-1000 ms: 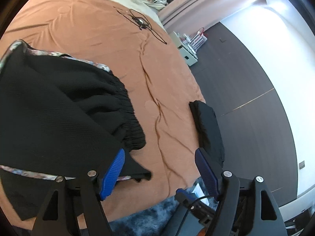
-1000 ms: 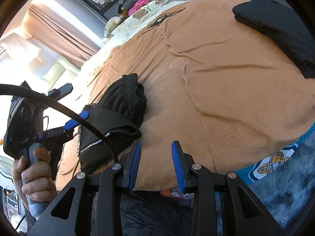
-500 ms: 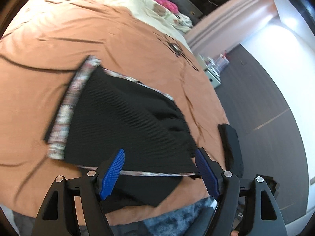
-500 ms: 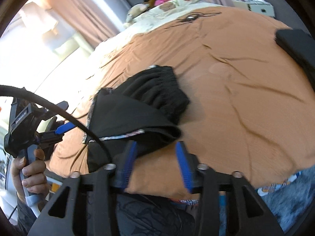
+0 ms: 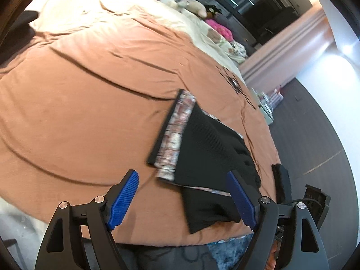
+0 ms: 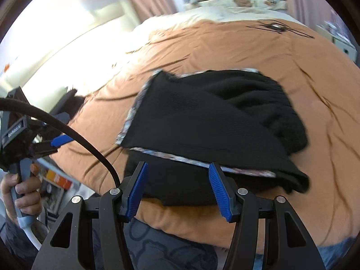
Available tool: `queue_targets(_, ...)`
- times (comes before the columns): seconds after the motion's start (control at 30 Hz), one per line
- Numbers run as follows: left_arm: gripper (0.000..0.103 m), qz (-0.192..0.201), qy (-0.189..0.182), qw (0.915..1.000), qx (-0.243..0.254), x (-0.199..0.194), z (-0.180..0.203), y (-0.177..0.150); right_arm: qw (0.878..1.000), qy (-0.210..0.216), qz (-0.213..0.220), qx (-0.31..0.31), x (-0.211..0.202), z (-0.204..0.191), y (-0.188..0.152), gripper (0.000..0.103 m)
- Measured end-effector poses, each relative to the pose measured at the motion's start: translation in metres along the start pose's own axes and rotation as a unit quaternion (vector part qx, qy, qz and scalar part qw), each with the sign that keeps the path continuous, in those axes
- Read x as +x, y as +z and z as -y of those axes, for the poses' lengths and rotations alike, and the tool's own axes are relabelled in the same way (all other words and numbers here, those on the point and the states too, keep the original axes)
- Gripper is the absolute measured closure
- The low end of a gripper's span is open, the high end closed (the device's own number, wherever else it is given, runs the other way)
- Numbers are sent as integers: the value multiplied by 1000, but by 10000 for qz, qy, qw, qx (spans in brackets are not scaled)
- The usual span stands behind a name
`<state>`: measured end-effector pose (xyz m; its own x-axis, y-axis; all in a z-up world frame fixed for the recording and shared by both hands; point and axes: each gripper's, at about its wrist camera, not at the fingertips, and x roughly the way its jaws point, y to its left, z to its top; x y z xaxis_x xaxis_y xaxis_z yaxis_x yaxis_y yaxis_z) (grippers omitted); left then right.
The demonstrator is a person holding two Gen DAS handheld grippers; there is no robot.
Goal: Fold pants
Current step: 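Move the right gripper to the patterned lining edge and close on it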
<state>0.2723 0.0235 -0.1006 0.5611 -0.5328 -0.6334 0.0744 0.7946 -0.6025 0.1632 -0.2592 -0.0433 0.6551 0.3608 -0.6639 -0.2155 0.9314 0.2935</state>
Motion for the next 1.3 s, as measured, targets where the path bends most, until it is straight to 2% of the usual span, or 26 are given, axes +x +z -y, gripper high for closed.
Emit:
queue_targets(0.1, 21, 73, 146, 9998, -77, -7, -15, -1, 9995, 48, -141, -282, 15, -20, 9, 46)
queue_targets(0.2, 21, 116, 250, 9995, -122, -13, -29, -1, 9976, -87, -293, -616, 32, -41, 15, 34)
queue_targets(0.47, 21, 272, 401, 9978, -441, -30, -67, -6, 9884, -391, -582, -1349, 68, -80, 26, 29)
queue_targets(0.6, 21, 298, 493, 9963, -639, -37, -87, -11, 9793, -699, -698, -1766, 93, -98, 29, 29)
queue_targets(0.8, 21, 294, 590, 9937, -909, -41, -111, -20, 9590, -1017, -810, -2519, 121, -125, 29, 29)
queue_targets(1.1, 21, 299, 641, 9917, -1070, -45, -126, -27, 9375, -1550, -1040, -2936, 151, -137, 24, 29)
queue_targets(1.2, 21, 306, 649, 9909, -1135, -47, -131, -26, 9330, -1628, -1034, -3037, 156, -143, 27, 44)
queue_targets(1.23, 21, 307, 653, 9907, -1152, -47, -132, -27, 9346, -1585, -1036, -3012, 156, -143, 29, 47)
queue_targets(1.3, 21, 306, 663, 9903, -1178, -48, -135, -28, 9394, -1467, -1007, -2930, 152, -144, 33, 63)
